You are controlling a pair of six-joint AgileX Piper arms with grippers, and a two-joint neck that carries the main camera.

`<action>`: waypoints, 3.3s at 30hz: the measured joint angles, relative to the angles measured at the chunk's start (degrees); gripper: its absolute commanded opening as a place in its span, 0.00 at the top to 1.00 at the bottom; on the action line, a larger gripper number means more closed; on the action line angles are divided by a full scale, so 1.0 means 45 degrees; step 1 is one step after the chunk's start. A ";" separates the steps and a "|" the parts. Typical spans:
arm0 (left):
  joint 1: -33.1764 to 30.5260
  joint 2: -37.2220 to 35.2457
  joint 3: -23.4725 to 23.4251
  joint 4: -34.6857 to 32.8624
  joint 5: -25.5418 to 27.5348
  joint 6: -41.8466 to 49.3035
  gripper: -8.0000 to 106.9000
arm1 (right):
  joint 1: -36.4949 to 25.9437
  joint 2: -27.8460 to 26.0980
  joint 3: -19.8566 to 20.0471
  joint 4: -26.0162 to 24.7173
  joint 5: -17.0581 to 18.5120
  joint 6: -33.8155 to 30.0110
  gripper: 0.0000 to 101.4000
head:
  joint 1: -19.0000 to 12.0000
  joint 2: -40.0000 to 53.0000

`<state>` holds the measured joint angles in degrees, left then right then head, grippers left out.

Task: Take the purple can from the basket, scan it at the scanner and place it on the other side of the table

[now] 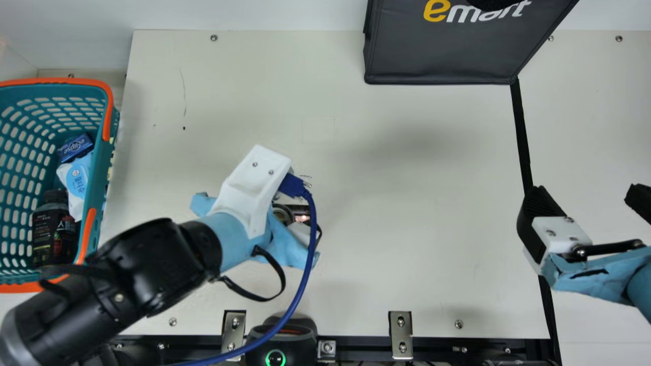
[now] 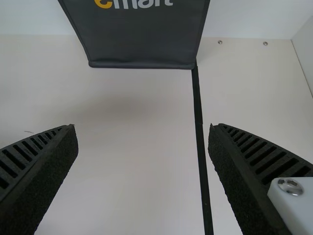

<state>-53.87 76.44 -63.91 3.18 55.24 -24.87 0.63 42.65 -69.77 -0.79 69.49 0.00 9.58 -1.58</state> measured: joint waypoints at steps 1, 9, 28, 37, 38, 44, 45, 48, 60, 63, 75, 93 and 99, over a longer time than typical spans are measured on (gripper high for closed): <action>0.0208 -0.0027 0.0023 -0.0322 0.0029 0.0629 1.00 | 0.0000 0.0000 0.0000 0.0000 0.0000 0.0000 0.06 | 0.0000 0.0000; 0.1925 -0.0054 -0.0200 -0.2761 0.0758 0.5447 1.00 | 0.0000 0.0000 0.0000 0.0000 0.0012 0.0000 0.06 | 0.0000 0.0020; 0.3666 0.0432 -0.0796 -0.5692 0.2439 1.3959 1.00 | 0.0000 0.0000 0.0000 0.0000 0.0000 0.0000 0.06 | 0.0000 0.0000; 0.3161 0.0462 -0.0598 -0.5875 0.2078 1.6118 1.00 | 0.0000 0.0000 0.0000 0.0000 0.0000 0.0000 0.06 | 0.0000 0.0000; 0.3129 0.0488 -0.0560 -0.5898 0.2038 1.6270 1.00 | 0.0000 0.0000 0.0000 0.0000 0.0000 0.0000 0.06 | 0.0000 0.0000; 0.3027 0.0792 -0.0388 -0.5975 0.1741 1.6909 1.00 | 0.0000 0.0000 0.0000 0.0000 0.0000 0.0000 0.06 | 0.0000 0.0000; 0.3001 0.0849 -0.0391 -0.5975 0.1709 1.6947 1.00 | 0.0000 0.0000 0.0000 0.0000 0.0000 0.0000 0.06 | 0.0000 0.0000; 0.3001 0.1006 -0.0285 -0.6044 0.1530 1.7079 1.00 | 0.0000 0.0000 0.0000 0.0000 0.0000 0.0000 0.06 | 0.0000 0.0000; 0.3071 0.1674 -0.0206 -0.6118 0.1075 1.7314 1.00 | 0.0000 0.0000 0.0000 0.0000 0.0000 0.0000 0.06 | 0.0000 0.0000; 0.3102 0.1818 -0.0230 -0.6130 0.0984 1.7342 1.00 | 0.0000 0.0000 0.0000 0.0000 0.0000 0.0000 0.06 | 0.0000 0.0000; 0.3254 0.2250 -0.0253 -0.6407 0.0707 1.7472 0.88 | 0.0000 0.0000 0.0000 0.0000 0.0000 0.0000 0.06 | 0.0000 0.0000; 0.3400 0.2535 -0.0024 -0.6639 0.0116 1.7338 0.36 | 0.0000 0.0000 0.0000 0.0000 0.0000 0.0000 0.06 | 0.0000 0.0000; 0.3400 0.2555 0.0018 -0.6639 0.0022 1.7291 0.19 | 0.0000 0.0000 0.0000 0.0000 0.0000 0.0000 0.06 | 0.0000 0.0000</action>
<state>-38.56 87.93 -63.83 -26.70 55.34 52.94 0.63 42.65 -69.77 -0.79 69.49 0.00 9.58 -1.58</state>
